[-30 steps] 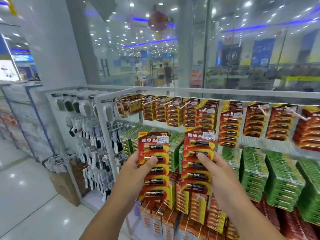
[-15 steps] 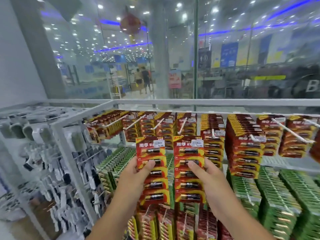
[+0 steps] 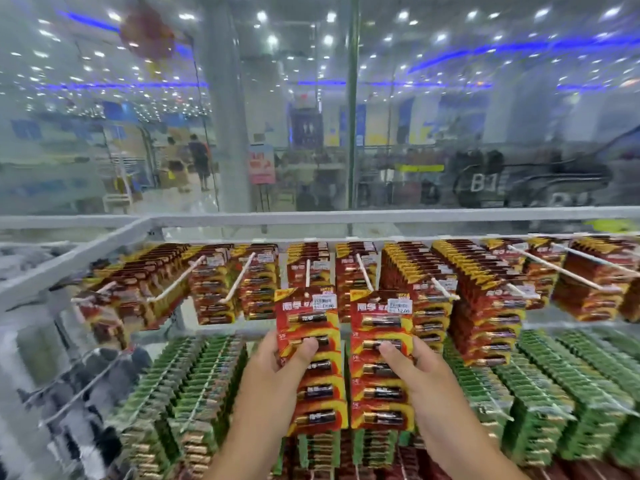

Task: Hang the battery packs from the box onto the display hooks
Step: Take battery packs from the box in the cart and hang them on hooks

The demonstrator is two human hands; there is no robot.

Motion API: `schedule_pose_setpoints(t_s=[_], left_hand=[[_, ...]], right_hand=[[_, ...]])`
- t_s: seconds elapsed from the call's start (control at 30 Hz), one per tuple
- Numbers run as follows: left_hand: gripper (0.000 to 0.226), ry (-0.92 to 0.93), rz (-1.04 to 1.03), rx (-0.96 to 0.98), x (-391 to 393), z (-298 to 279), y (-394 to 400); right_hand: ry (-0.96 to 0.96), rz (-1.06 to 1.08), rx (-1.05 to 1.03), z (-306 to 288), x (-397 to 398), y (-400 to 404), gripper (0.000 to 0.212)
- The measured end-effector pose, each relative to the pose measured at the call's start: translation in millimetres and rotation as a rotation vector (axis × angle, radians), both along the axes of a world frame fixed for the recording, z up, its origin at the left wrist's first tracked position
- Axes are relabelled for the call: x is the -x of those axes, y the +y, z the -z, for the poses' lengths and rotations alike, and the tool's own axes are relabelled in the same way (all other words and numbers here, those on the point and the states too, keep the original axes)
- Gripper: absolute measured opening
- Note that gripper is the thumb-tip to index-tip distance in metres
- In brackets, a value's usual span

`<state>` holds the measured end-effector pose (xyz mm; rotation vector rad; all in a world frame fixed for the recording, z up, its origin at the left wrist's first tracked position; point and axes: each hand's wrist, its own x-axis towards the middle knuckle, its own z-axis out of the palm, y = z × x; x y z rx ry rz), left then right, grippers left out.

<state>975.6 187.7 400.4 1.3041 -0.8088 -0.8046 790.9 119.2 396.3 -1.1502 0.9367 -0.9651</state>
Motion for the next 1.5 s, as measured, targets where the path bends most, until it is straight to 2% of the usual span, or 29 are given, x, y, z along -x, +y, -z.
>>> schedule_pose_setpoints(t_s=[0.03, 0.07, 0.2, 0.27, 0.4, 0.53, 0.6, 0.67, 0.73, 0.83, 0.93, 1.03, 1.13, 1.4, 1.5], left_hand=[[0.025, 0.019, 0.017, 0.0, -1.7, 0.5, -1.0], [0.026, 0.028, 0.038, -0.005, -2.7, 1.0, -2.1], [0.029, 0.047, 0.067, -0.034, -10.3, 1.9, -10.3], [0.025, 0.052, 0.078, -0.045, -13.7, 2.3, -15.5], [0.017, 0.03, 0.087, -0.072, -20.0, 3.2, -31.4], [0.031, -0.014, 0.045, -0.069, -24.2, 4.1, -55.4], [0.034, -0.039, 0.017, -0.059, -28.3, 4.2, -71.3], [0.019, -0.111, -0.025, -0.047, -34.7, 4.3, -87.4], [0.014, -0.154, -0.058, -0.041, -40.4, 3.0, -100.3], [0.032, -0.185, -0.065, -0.043, -42.5, 0.6, -113.5], [0.027, -0.201, -0.102, -0.056, -45.0, 5.7, -121.8], [0.022, -0.214, -0.138, -0.057, -51.1, 16.9, -130.1], [0.022, -0.222, -0.15, -0.074, -54.8, 20.4, -132.9], [0.047, -0.314, -0.129, -0.104, -75.2, 38.7, -120.3], [0.047, -0.294, -0.084, -0.118, -81.2, 45.4, -109.4]], right_hand=[[0.009, 0.033, 0.007, 4.5, -2.7, -0.4, 0.085], [0.002, 0.085, 0.01, 7.2, -5.3, 0.0, 0.086], [0.03, 0.099, 0.031, 4.3, -12.6, 3.6, 0.037], [0.043, 0.106, 0.042, 7.0, -13.7, 1.4, 0.026], [0.086, 0.15, 0.047, 12.6, -21.0, -16.0, 0.039], [0.086, 0.225, 0.094, 18.2, -40.8, -48.7, 0.052], [0.095, 0.229, 0.139, 19.7, -53.9, -64.7, 0.035], [0.098, 0.269, 0.151, 22.1, -66.0, -80.4, 0.024], [0.06, 0.29, 0.123, 23.2, -76.5, -96.0, 0.017], [0.047, 0.343, 0.144, 22.5, -87.6, -118.3, 0.008], [0.059, 0.377, 0.184, 24.1, -91.1, -131.9, 0.004], [0.074, 0.379, 0.207, 31.1, -93.4, -140.2, 0.023], [0.104, 0.396, 0.217, 33.8, -94.4, -142.4, 0.03], [0.241, 0.4, 0.158, 45.5, -92.4, -130.4, 0.065], [0.278, 0.418, 0.155, 52.7, -90.8, -115.5, 0.065]])
